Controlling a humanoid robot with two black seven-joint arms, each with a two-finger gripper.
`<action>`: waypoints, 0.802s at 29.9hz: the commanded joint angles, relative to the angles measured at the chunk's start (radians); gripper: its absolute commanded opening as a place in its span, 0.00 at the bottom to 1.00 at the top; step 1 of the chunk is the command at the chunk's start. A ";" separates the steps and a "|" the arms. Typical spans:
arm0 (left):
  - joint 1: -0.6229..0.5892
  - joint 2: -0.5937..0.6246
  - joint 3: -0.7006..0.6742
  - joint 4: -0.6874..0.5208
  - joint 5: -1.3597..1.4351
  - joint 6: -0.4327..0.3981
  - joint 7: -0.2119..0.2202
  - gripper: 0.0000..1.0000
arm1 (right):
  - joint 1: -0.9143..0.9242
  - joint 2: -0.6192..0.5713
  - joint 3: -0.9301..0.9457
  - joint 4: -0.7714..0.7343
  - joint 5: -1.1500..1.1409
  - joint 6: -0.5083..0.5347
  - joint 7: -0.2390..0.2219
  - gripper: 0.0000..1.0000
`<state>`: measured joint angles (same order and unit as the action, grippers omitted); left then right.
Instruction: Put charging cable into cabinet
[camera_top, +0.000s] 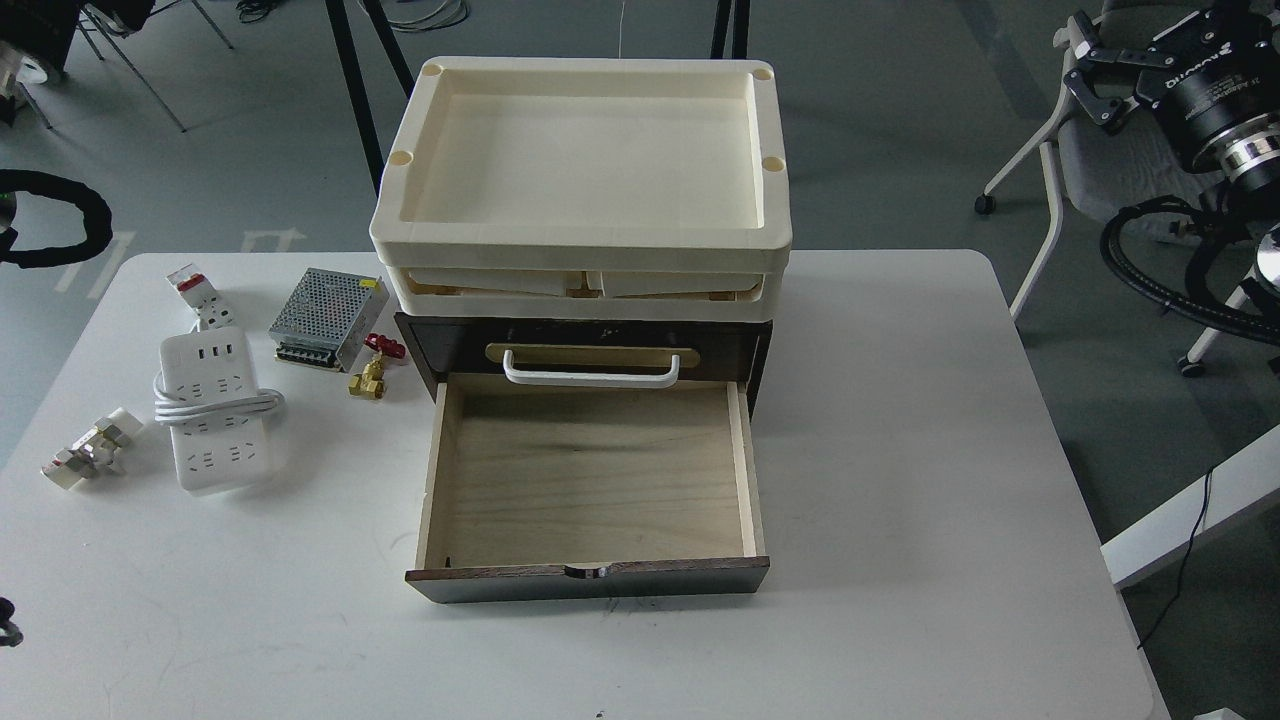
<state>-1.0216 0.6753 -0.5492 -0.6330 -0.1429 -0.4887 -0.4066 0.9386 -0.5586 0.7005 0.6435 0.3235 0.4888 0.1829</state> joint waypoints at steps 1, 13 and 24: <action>0.015 -0.016 0.000 0.003 0.003 0.000 -0.011 1.00 | -0.001 0.002 0.020 0.002 0.002 0.000 0.000 1.00; 0.150 -0.141 -0.130 0.174 -0.133 0.000 -0.082 1.00 | -0.004 -0.043 0.145 0.025 0.008 0.000 -0.011 1.00; 0.153 0.005 -0.253 -0.162 -0.127 0.000 -0.082 1.00 | -0.037 -0.047 0.148 0.044 0.006 0.000 -0.011 1.00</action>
<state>-0.8836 0.5697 -0.7949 -0.6253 -0.2773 -0.4886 -0.4889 0.9085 -0.6046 0.8440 0.6888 0.3311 0.4886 0.1718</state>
